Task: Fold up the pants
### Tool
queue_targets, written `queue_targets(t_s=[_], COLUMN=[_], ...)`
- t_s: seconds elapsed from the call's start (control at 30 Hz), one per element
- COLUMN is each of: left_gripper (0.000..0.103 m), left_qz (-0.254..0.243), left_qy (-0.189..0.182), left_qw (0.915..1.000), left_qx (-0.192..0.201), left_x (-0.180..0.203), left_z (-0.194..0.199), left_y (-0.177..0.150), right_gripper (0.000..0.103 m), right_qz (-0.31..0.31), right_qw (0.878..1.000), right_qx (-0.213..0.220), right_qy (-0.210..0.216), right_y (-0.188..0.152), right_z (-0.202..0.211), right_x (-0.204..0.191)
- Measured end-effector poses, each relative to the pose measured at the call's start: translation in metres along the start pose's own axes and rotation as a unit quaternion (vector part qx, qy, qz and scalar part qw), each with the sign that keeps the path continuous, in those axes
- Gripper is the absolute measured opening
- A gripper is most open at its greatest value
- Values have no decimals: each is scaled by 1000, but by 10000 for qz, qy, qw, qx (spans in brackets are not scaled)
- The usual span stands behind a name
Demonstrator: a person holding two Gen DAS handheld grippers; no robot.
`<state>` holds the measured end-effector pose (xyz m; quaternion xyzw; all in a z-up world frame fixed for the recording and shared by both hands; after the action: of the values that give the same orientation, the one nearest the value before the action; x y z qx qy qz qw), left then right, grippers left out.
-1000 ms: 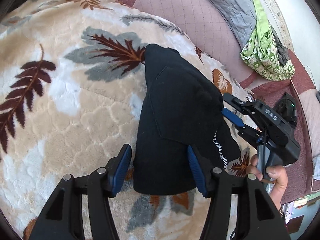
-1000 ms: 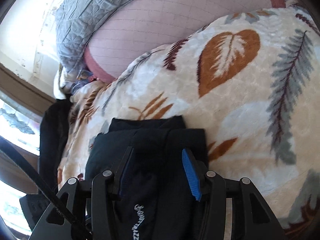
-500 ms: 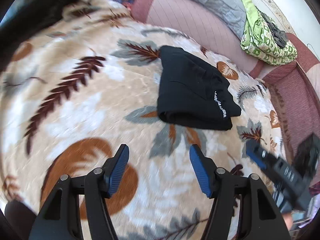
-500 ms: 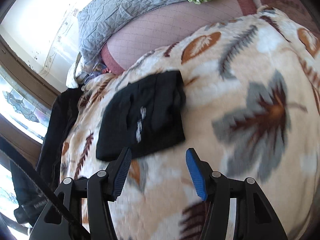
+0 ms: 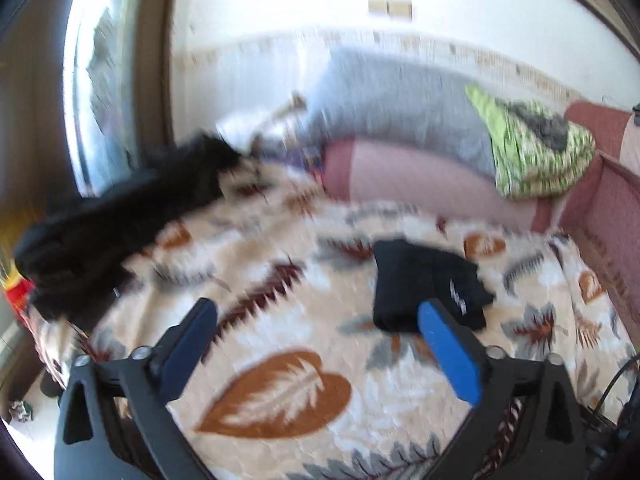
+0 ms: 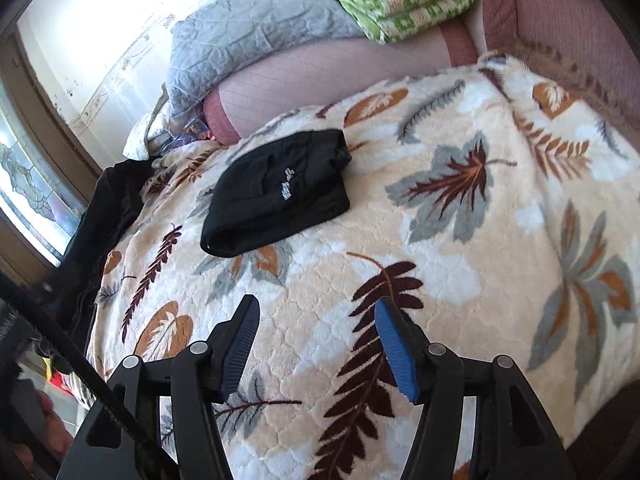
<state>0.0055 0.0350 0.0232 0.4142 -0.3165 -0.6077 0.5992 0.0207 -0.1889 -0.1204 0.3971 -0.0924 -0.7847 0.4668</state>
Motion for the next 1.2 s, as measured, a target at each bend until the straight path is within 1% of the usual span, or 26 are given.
queue_targets(t_s=[0.03, 0.07, 0.1, 0.17, 0.2, 0.23, 0.27, 0.3, 0.37, 0.5, 0.57, 0.6, 0.7, 0.87, 1.2], left_gripper=[103, 103, 103, 103, 103, 103, 103, 103, 103, 103, 103, 103, 103, 103, 103], left_qz=[8, -2, -17, -40, -41, -36, -33, -32, -54, -292, -259, -231, -248, -231, -334], left_qy=[114, 179, 216, 201, 96, -43, -247, -383, -562, -801, -924, -944, -961, -993, -1065], left_qw=[9995, 9987, 9977, 9963, 9954, 9946, 9934, 9928, 9935, 9960, 9954, 9951, 9938, 9914, 9880], left_qx=[297, 473, 635, 831, 949, 1035, 1118, 1135, 992, 255, 17, -157, -506, -816, -1069], left_x=[-4, -7, -9, -10, -9, -9, -8, -5, -1, 14, 17, 19, 22, 24, 30], left_z=[14, 24, 33, 45, 52, 55, 58, 60, 56, 28, 20, 13, 1, -9, -17], left_y=[7, 13, 19, 26, 29, 31, 32, 31, 29, 15, 8, 3, -8, -19, -29], right_gripper=[68, 68, 68, 70, 70, 73, 76, 76, 77, 77, 77, 77, 78, 80, 81], right_qz=[59, 126, 204, 368, 435, 503, 567, 628, 746, 758, 733, 706, 649, 677, 802], right_qw=[9999, 9998, 9994, 9983, 9978, 9973, 9967, 9962, 9954, 9960, 9964, 9966, 9969, 9965, 9954], right_qx=[82, 179, 278, 447, 494, 538, 575, 602, 602, 454, 391, 366, 339, 281, 96], right_qy=[-20, -38, -44, -52, -41, -34, -23, -16, -43, -122, -190, -218, -297, -389, -519], right_y=[0, 1, 0, -1, -2, -3, -4, -6, -10, -17, -18, -19, -18, -20, -29], right_z=[5, 10, 16, 26, 29, 32, 34, 36, 36, 29, 25, 23, 20, 14, 1], right_x=[-4, -9, -14, -25, -29, -34, -38, -42, -48, -48, -46, -44, -40, -39, -35])
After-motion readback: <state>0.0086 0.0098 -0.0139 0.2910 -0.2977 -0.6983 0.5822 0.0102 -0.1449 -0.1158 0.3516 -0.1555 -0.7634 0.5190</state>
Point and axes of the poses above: each gripper's, at about its wrist camera, not at the fingertips, and z roughly against the way its jaws point, x to its right, y to its top, the point moved 3 cm from there along -z, roughly the way its jaws point, and after that the axes turned 10 degrees about -z, right-handed, at the moved point
